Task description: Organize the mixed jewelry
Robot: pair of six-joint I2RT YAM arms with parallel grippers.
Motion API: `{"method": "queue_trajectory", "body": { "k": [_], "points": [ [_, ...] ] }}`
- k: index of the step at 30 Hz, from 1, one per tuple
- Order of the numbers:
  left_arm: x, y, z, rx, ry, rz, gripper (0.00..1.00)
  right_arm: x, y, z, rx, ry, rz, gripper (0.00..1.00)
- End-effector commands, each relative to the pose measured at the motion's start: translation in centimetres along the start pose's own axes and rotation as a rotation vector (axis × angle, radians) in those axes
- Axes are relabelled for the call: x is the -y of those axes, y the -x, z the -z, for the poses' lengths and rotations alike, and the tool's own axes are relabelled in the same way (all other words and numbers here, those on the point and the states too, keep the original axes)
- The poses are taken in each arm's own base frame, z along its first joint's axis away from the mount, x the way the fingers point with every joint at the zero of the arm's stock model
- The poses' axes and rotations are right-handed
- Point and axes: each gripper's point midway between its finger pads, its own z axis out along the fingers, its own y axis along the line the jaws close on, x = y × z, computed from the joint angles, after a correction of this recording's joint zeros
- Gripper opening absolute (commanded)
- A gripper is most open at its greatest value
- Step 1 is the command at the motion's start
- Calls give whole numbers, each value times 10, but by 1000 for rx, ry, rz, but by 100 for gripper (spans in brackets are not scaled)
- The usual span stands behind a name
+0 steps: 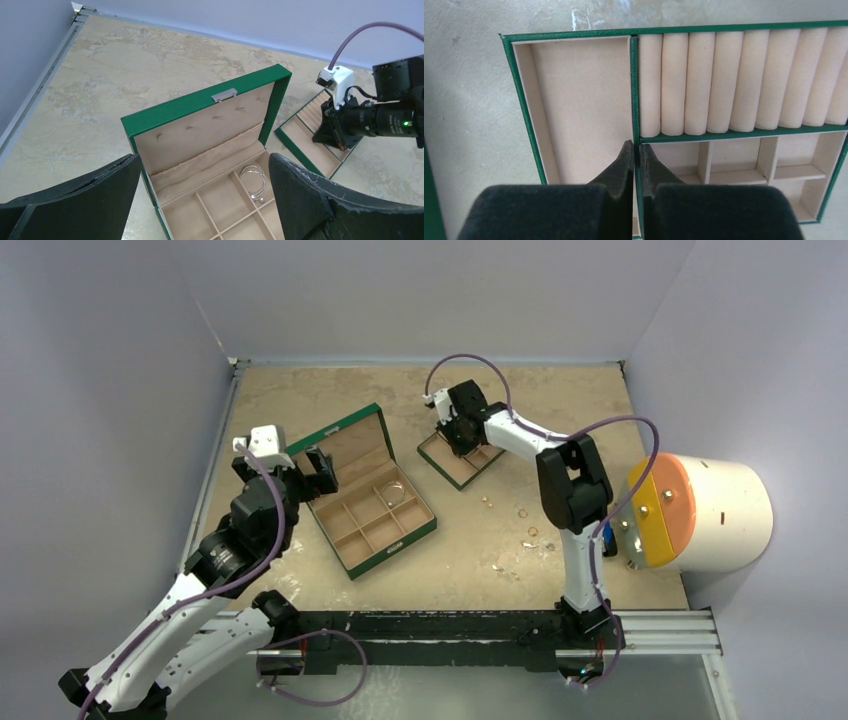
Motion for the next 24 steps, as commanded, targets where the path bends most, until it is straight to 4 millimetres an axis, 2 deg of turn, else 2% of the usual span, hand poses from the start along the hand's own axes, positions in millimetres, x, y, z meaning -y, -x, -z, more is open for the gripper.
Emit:
{"method": "queue_trajectory", "body": {
  "k": [1, 9, 11, 15, 20, 24],
  "points": [
    [1, 15, 3, 40, -13, 18, 99, -11, 9, 7, 38, -39, -230, 0],
    [3, 14, 2, 34, -20, 13, 99, -50, 3, 1, 12, -46, -315, 0],
    [2, 15, 3, 37, -17, 15, 99, -54, 4, 4, 15, -66, -340, 0],
    [0, 16, 4, 39, -12, 16, 99, -56, 4, 11, 22, -100, -414, 0],
    [0, 16, 4, 39, -9, 15, 99, -49, 7, 22, 67, -162, -457, 0],
    [0, 15, 3, 37, -8, 12, 99, -41, 19, 40, 115, -192, -458, 0]
  ]
}}
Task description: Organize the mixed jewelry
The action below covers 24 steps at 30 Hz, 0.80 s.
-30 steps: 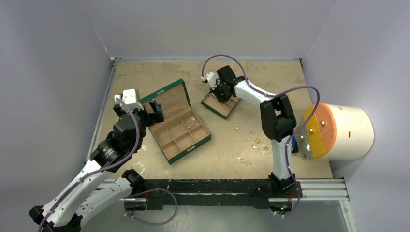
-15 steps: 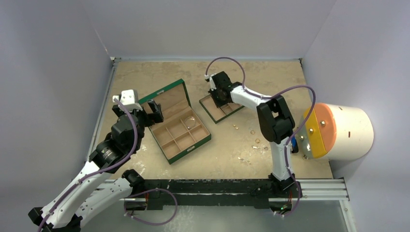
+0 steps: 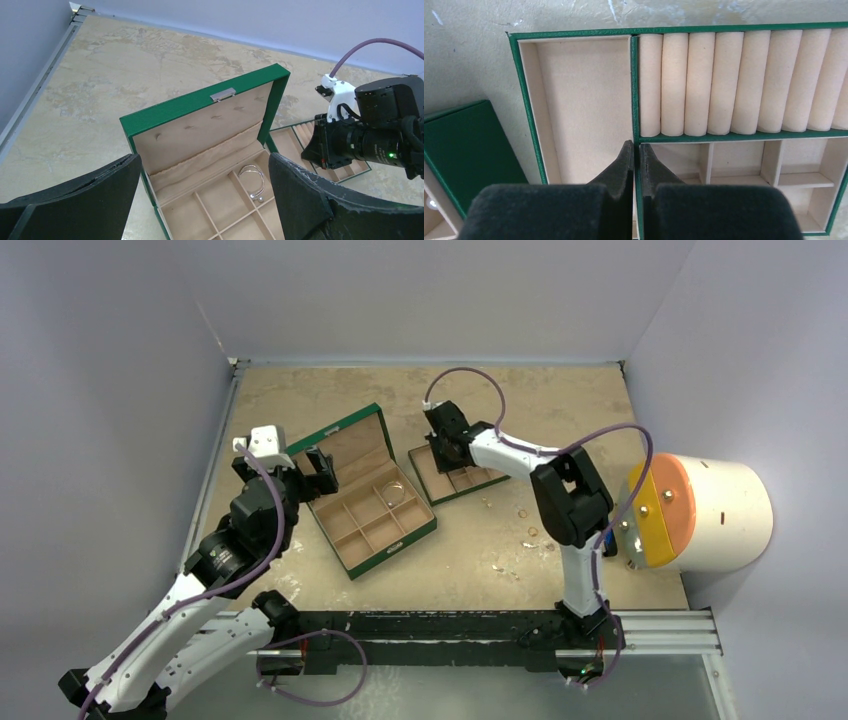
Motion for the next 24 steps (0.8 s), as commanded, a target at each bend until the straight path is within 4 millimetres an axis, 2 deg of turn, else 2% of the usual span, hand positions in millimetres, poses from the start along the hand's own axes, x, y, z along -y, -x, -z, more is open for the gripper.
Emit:
{"method": "queue_trajectory", "body": {
  "k": [1, 9, 12, 18, 24],
  "points": [
    [0, 14, 2, 36, 0, 8, 99, 9, 40, 38, 139, -42, -70, 0],
    [-4, 20, 6, 54, 3, 19, 99, 12, 56, 84, 224, -68, -46, 0],
    [-5, 21, 7, 59, 4, 23, 99, 7, 60, 101, 260, -61, -35, 0],
    [-9, 25, 10, 71, 19, 33, 99, -20, 62, 137, 309, -23, -2, 0],
    [-17, 31, 14, 92, 48, 52, 99, -71, 52, 160, 319, 76, 66, 0]
  ]
}}
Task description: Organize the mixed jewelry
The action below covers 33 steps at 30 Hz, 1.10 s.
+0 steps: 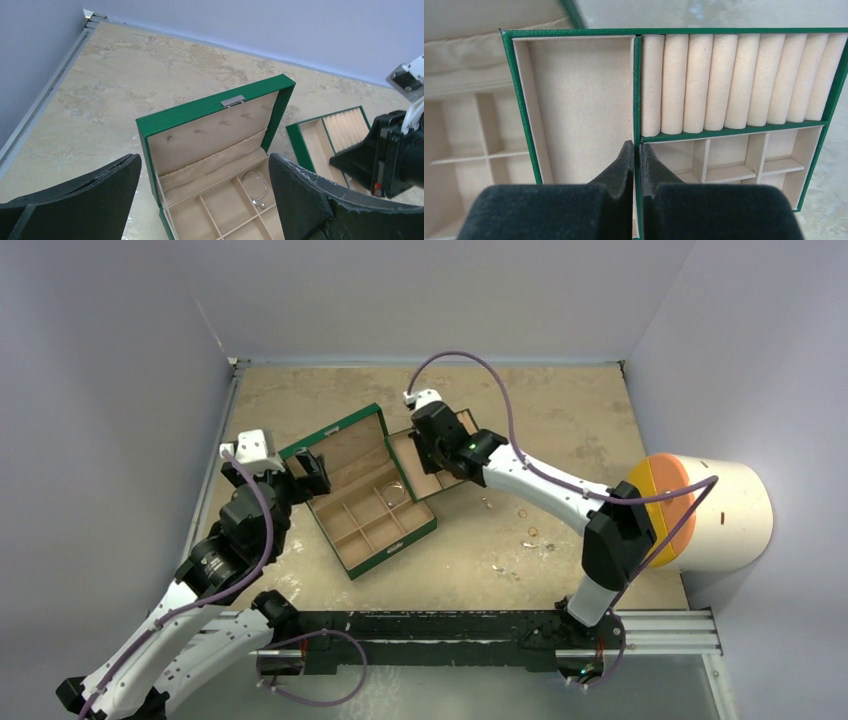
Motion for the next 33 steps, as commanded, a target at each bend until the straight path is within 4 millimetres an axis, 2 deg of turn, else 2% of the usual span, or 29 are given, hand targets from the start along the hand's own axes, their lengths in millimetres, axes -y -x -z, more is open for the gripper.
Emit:
{"method": "queue_trajectory", "body": {
  "k": [1, 4, 10, 14, 27, 33],
  "points": [
    [-9, 22, 6, 61, 35, 35, 99, -32, 16, 28, 59, 65, 5, 0],
    [-17, 28, 10, 82, 62, 53, 99, -56, 4, 30, 55, 112, 12, 0],
    [-42, 41, 22, 149, 156, 118, 99, -90, -18, 28, 14, 138, 9, 0],
    [-51, 46, 27, 175, 183, 150, 98, -114, -16, 31, 25, 144, 15, 0],
    [-63, 56, 39, 224, 196, 208, 98, -161, -19, 14, 1, 193, -47, 0],
    [-64, 58, 41, 234, 188, 222, 98, -180, -26, 2, -36, 205, -49, 0]
  ]
}}
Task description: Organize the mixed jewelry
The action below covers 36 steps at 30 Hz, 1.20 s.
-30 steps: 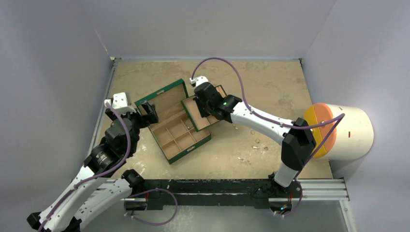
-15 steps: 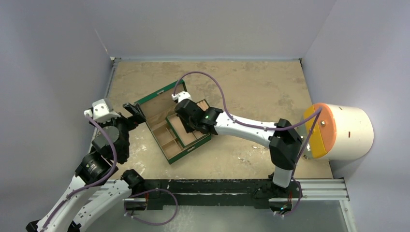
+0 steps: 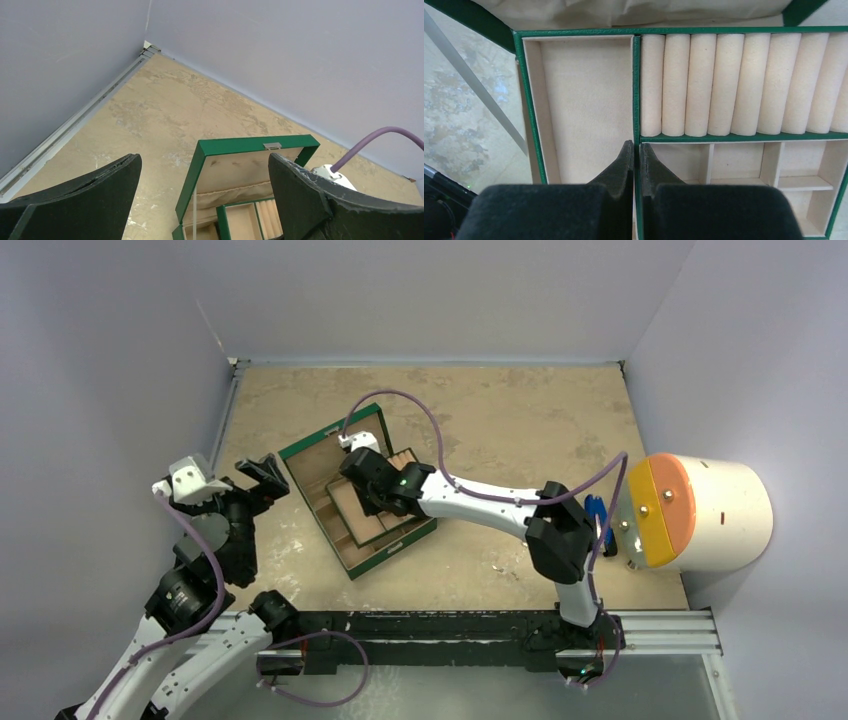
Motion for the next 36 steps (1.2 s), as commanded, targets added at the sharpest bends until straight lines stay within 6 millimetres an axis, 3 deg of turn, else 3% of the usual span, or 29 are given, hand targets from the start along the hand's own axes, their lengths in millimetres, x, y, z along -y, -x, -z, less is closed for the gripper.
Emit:
{"method": "queue_trajectory", "body": {
  "k": [1, 10, 36],
  "points": [
    [1, 15, 2, 32, 3, 54, 98, -24, 22, 2, 47, 43, -52, 0],
    [2, 15, 2, 31, -6, 55, 98, -35, 10, -9, 9, 46, -37, 0],
    [5, 14, 2, 26, -23, 56, 98, -65, -24, -16, -69, 67, -24, 0]
  ]
}}
